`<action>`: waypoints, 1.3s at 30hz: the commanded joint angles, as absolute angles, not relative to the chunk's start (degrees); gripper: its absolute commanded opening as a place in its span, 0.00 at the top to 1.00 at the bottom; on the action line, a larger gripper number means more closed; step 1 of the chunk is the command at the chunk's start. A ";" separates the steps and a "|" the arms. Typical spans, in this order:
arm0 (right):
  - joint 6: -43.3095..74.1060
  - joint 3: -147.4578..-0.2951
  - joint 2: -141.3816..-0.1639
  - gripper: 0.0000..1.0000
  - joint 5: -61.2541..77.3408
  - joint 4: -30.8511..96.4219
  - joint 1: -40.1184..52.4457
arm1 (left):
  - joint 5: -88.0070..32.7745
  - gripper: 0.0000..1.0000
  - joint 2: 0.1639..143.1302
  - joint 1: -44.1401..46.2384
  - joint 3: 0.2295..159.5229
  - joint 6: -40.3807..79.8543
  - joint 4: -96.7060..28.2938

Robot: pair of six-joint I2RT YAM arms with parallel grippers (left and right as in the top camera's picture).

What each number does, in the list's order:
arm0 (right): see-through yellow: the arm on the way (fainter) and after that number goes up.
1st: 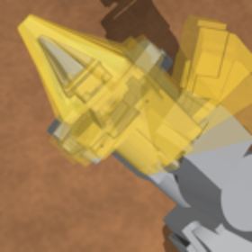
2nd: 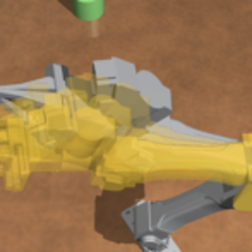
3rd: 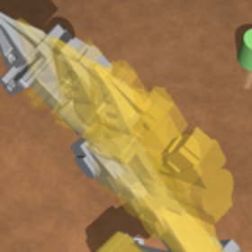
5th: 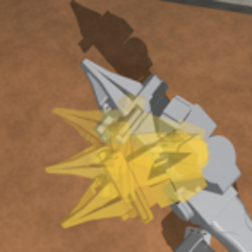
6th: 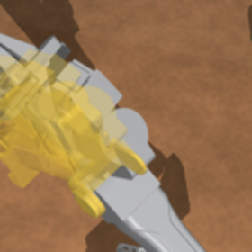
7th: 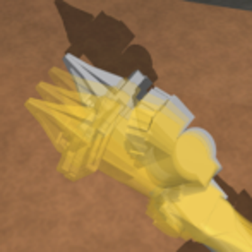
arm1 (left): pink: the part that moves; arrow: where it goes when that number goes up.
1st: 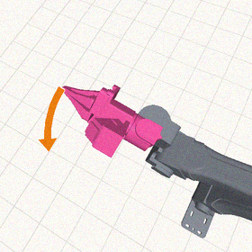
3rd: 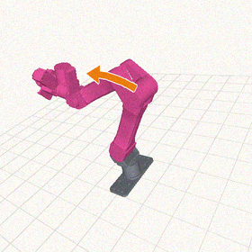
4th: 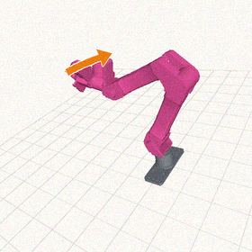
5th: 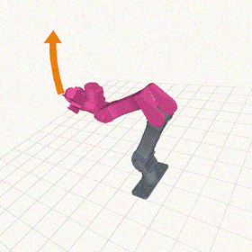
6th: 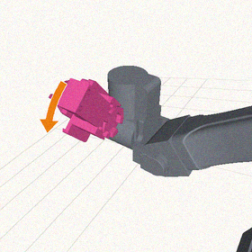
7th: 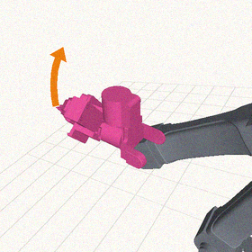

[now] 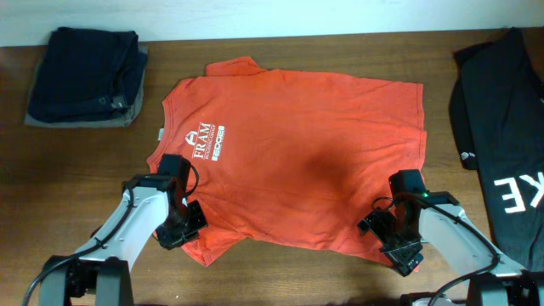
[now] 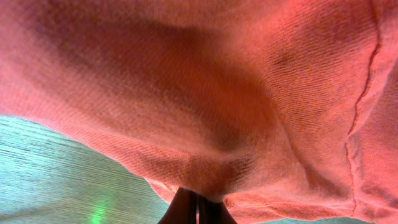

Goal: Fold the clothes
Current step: 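Move the right gripper down to the shirt's lower right hem corner, then grasp the lower hem with both grippers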

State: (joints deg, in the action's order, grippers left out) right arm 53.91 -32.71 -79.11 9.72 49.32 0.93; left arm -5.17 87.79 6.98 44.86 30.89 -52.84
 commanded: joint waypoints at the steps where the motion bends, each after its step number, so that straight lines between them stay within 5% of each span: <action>1: 54.26 -34.09 -77.45 0.01 2.74 50.52 -0.60 | -4.95 0.99 88.38 6.70 45.60 29.91 -52.73; 17: 44.77 -42.06 -72.66 0.01 -3.44 62.72 -16.75 | -4.95 0.99 88.38 6.70 45.60 29.91 -52.73; 25: 36.05 -36.80 -72.66 0.01 5.89 55.99 -24.53 | -4.95 0.99 88.38 6.70 45.60 29.91 -52.66; 39: 36.86 -25.50 -72.66 0.02 12.93 46.74 -23.70 | -4.93 0.99 88.38 6.70 45.60 29.91 -52.66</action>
